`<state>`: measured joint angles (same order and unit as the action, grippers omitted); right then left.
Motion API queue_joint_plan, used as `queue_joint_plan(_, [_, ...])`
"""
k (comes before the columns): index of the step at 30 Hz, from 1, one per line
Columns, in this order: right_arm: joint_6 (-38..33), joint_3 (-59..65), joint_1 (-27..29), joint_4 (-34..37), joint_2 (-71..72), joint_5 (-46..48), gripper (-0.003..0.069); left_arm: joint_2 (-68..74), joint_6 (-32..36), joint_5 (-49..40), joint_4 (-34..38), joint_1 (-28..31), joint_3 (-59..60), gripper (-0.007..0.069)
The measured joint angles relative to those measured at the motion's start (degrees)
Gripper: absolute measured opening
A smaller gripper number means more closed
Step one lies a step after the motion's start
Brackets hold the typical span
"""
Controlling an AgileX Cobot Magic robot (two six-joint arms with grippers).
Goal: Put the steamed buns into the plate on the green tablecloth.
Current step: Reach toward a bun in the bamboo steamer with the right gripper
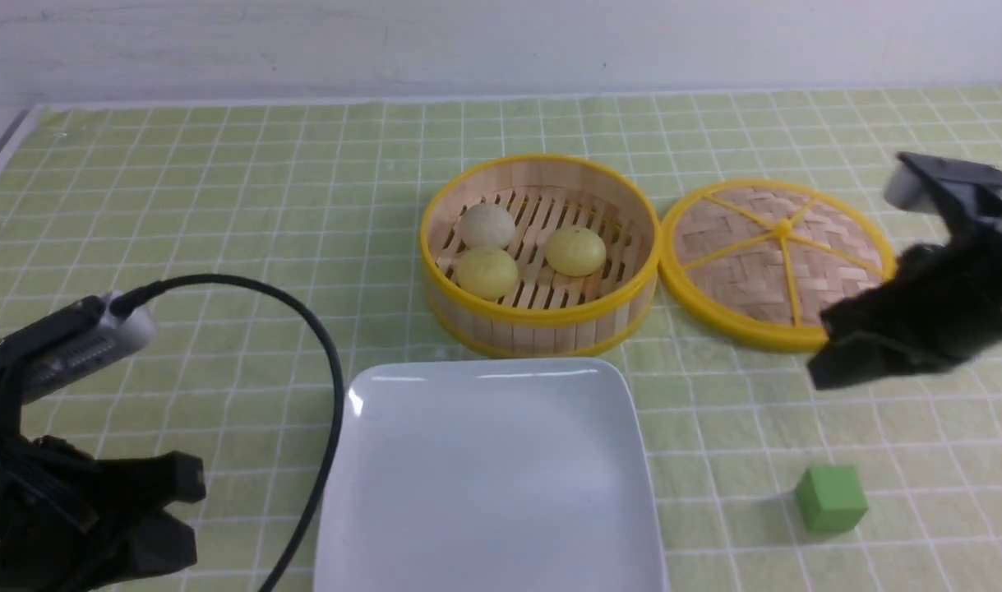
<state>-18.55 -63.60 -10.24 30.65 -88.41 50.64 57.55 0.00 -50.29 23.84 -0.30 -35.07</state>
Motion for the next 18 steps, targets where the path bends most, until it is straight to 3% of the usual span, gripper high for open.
queue_joint_plan(8, [-0.92, -23.39, -5.92, -2.42, -17.65, -2.35, 0.0308, 0.28, 0.0, 1.87, 1.1, 0.0, 0.0, 0.0152])
queue_joint_plan(15, [-0.92, -42.64, -10.43, -3.71, -34.26, -3.45, 0.0342, 0.28, 0.0, 3.28, 1.45, 0.0, 0.0, 0.0276])
queue_joint_plan(18, [-0.92, -48.01, -10.89, -5.2, -38.83, -3.57, 0.0344, 0.28, 0.0, 3.57, 1.45, 0.0, 0.0, 0.0293])
